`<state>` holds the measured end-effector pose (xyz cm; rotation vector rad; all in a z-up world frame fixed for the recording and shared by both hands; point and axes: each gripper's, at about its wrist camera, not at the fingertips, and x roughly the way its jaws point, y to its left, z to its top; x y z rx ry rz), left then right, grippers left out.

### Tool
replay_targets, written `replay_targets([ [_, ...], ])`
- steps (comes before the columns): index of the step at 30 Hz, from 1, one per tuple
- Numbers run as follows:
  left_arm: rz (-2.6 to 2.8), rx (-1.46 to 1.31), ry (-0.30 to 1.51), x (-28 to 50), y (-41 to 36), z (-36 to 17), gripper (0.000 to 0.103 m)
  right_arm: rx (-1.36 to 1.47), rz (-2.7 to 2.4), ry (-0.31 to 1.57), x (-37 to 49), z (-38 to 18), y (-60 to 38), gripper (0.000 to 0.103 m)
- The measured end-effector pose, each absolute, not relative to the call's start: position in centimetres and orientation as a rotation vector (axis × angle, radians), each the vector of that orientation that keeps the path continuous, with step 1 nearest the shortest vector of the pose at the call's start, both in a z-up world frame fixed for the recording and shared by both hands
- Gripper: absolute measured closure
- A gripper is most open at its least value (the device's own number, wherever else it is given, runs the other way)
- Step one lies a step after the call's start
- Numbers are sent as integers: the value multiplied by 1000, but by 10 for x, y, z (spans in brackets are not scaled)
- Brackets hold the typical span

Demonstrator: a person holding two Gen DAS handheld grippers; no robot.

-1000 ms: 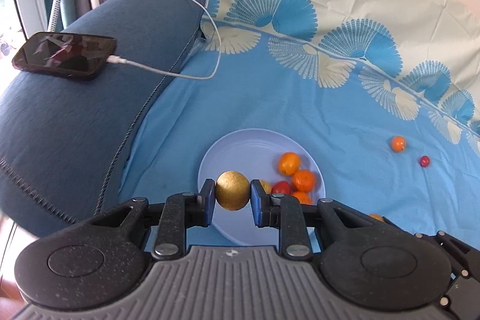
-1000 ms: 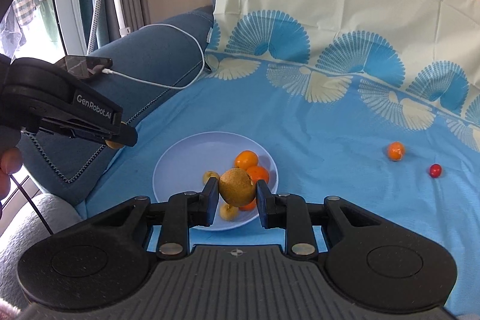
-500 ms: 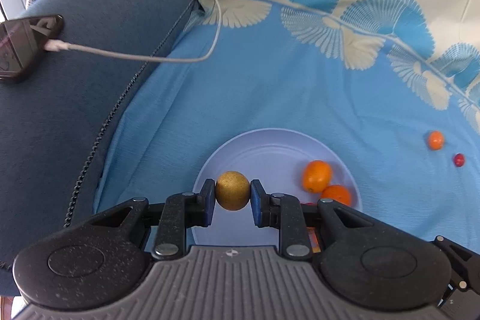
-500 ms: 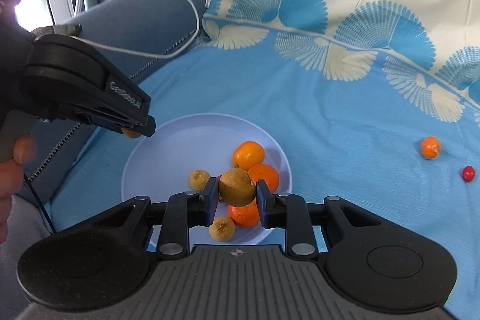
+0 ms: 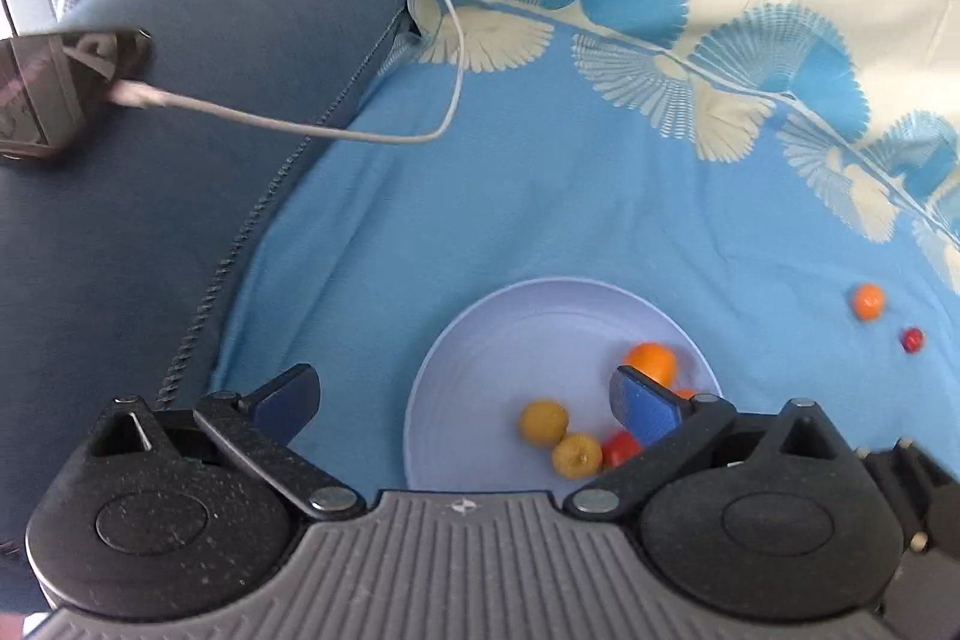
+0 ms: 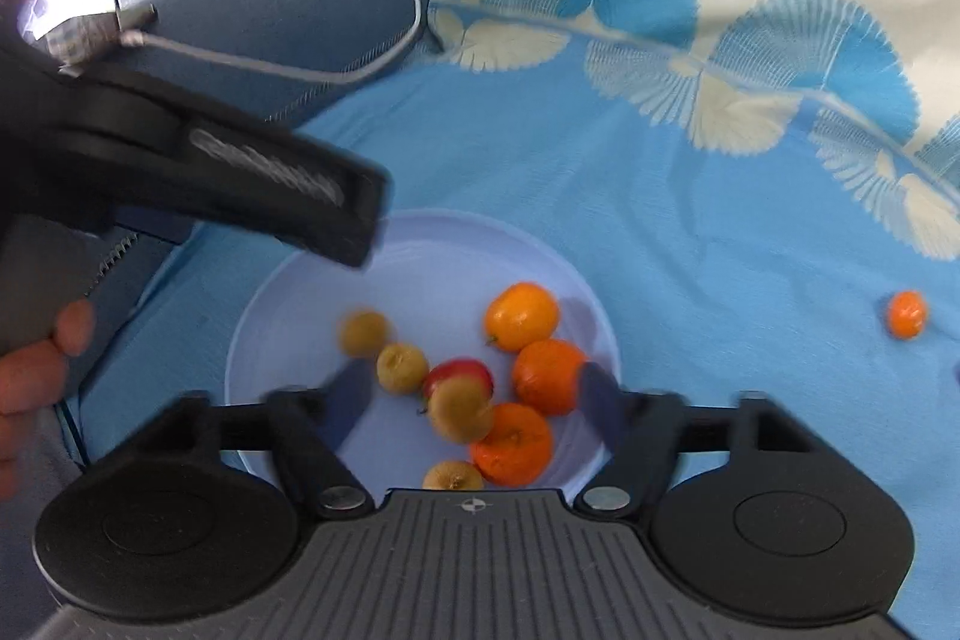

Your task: Organize fruits

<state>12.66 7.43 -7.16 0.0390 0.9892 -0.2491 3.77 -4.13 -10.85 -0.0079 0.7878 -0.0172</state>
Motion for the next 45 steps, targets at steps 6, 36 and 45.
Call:
replay_targets([
  [6, -161, 126, 960, 66, 95, -42, 0, -9, -52, 777, -12, -76, -39, 7],
  [36, -164, 186, 797, -106, 102, 19, 0, -22, -141, 503, -207, 1, -7, 1],
  [45, -166, 184, 796, -106, 105, 18, 0, -28, -147, 501, -207, 0, -4, 1],
])
